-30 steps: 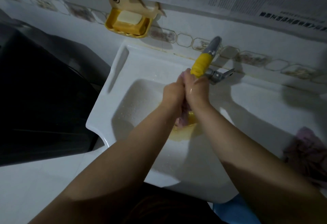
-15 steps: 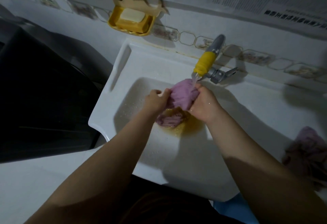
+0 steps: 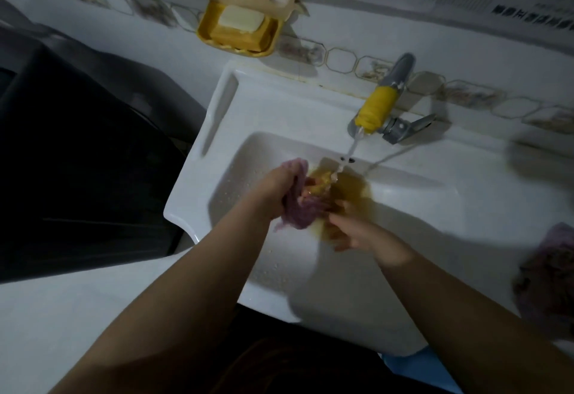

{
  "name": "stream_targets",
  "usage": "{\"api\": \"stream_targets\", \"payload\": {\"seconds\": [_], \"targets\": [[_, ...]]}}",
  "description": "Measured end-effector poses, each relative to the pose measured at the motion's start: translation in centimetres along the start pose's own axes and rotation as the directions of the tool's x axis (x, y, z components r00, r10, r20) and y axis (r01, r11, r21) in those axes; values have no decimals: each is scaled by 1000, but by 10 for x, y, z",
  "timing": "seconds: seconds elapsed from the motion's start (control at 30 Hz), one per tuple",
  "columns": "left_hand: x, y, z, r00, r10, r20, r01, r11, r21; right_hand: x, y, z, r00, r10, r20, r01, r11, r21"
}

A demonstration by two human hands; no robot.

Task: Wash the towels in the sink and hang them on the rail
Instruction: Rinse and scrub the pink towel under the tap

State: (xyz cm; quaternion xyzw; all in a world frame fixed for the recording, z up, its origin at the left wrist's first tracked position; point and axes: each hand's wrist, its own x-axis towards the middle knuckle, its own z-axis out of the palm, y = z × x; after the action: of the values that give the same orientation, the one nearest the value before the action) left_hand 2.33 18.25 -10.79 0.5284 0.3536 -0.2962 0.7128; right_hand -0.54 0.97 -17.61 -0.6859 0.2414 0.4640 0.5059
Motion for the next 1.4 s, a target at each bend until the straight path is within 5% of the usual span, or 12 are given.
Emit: {"api": "stream_targets", "payload": {"seconds": [0.07,0.17,0.27,0.37,0.53,0.63,0.77,0.87,0.97,1.03,1.27,1.4], "targets": [[-17,4,5,995,44,92,-64,971,228,32,-2,-3,983,-151,-109,115,953,-281],[-35,14,3,969,248,10,-220,837,501,64,-11,0,982,-181,-43,151,910,-385],[-40,22,-5,892,452,15,-375,721,582,77,-10,3,977,-197,-86,119,827,-549],[-49,31,-9,866,490,102,-464,711,529,79,-1,-3,948,-179,-261,-49,731,-680],[-45,37,-10,863,450,232,-501,822,271,90,9,-2,988,4,-152,-80,862,-501],[-43,36,-4,862,409,300,-464,875,139,70,4,-1,966,84,-246,-161,935,-315],[-44,36,6,896,361,260,-395,914,94,26,-37,-16,756,-257,-601,328,945,8],[-47,38,18,920,308,243,-340,935,100,-8,-65,-19,842,-364,-399,522,734,434],[-44,46,24,922,267,281,-307,946,108,-21,-69,-13,922,-378,-90,384,853,353],[-40,51,24,931,259,257,-290,953,89,-23,-62,-17,935,-353,-24,342,884,319],[-10,27,14,969,239,-68,-189,887,421,-47,-47,-44,865,-500,-46,493,827,272],[-9,20,39,939,258,-229,-234,964,126,-51,-60,-30,821,-556,-131,568,820,73]]}}
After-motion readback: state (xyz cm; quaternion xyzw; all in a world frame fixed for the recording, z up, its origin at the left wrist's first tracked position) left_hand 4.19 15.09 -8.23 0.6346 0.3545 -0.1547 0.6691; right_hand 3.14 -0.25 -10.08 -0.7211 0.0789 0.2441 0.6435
